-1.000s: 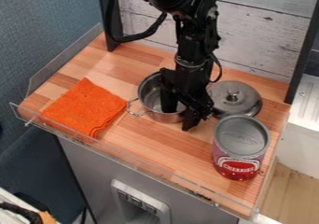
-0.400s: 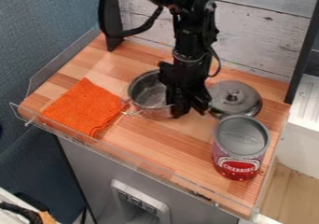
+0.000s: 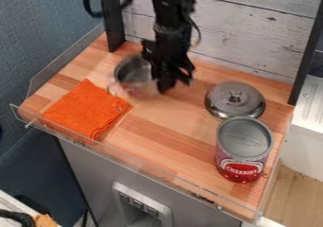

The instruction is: Put the silver pot to the upper left side of the table

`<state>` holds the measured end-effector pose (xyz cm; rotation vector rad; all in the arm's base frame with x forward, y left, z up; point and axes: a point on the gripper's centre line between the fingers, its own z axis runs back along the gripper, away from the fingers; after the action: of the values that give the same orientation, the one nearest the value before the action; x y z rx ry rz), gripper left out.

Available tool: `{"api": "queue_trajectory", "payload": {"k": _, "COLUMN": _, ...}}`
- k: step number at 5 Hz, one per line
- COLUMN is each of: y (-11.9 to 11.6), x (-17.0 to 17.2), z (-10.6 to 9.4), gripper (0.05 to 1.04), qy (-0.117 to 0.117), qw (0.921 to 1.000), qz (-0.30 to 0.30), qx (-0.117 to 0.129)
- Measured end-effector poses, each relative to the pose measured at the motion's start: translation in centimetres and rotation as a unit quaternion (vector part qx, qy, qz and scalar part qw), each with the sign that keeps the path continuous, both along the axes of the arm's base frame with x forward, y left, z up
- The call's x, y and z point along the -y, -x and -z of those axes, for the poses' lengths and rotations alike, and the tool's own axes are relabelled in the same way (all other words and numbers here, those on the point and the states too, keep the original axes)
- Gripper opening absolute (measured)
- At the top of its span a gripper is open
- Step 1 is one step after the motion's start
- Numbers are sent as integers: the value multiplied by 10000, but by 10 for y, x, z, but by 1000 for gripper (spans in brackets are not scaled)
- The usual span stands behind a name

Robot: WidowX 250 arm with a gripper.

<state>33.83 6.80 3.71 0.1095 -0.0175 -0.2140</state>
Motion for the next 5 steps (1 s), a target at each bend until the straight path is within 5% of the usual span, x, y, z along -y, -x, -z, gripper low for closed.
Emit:
{"api": "queue_trajectory", "payload": {"k": 3, "y": -17, "x": -48, "z": 29, "gripper": 99, "qy": -30, "qw": 9986, "qz": -445, "qx": -282}}
{"api": "queue_trajectory", "payload": {"k": 4, "y": -11, "x": -47, "z": 31, "gripper": 285, "qy": 109, "qw": 9983, "qz": -425, "qx": -384}}
{"api": "queue_trajectory", "payload": {"k": 5, "y": -10, "x": -46, "z": -11, "gripper": 565, "qy": 239, "qw": 9983, "qz": -522, "qx": 96}}
